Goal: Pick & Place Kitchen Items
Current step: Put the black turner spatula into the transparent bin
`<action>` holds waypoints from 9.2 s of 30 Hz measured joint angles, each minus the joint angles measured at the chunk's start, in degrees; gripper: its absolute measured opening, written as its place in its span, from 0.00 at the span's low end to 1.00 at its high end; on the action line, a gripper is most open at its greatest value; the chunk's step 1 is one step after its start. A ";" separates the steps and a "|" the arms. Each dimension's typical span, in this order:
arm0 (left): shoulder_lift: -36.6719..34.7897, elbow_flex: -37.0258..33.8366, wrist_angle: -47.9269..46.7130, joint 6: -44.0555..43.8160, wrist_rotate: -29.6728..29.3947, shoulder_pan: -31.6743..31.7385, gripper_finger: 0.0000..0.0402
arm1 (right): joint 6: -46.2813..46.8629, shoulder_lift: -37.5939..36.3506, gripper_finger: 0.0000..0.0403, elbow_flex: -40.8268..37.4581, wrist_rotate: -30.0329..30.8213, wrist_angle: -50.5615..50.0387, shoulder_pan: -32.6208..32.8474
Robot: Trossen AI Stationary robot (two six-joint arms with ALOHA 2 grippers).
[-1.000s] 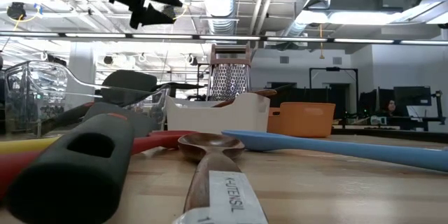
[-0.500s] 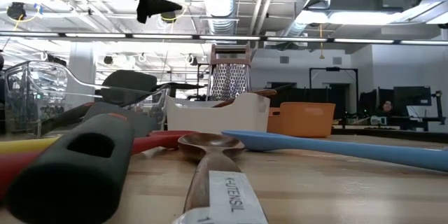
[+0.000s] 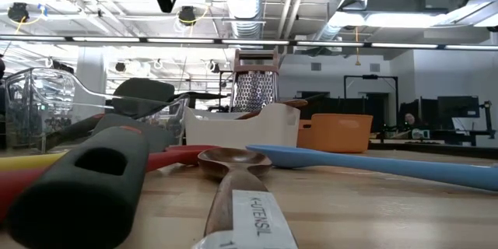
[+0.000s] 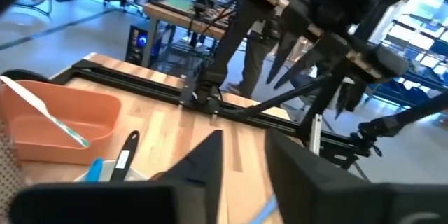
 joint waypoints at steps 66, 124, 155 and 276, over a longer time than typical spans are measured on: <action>13.66 12.11 1.90 2.60 -27.88 -33.49 0.00 | -24.19 -31.63 0.00 -47.83 -38.32 48.63 0.48; 58.12 53.64 -62.58 31.19 -23.28 -40.79 0.10 | 4.23 -101.25 0.00 -114.49 -18.84 73.82 -3.10; 58.60 38.76 -43.53 32.87 -16.68 -41.74 0.48 | 6.15 -101.22 0.00 -114.48 -19.04 73.66 -3.03; 17.28 18.35 -60.41 -19.69 -58.11 -19.56 0.08 | 6.63 -101.28 0.00 -114.46 -18.80 68.10 -3.14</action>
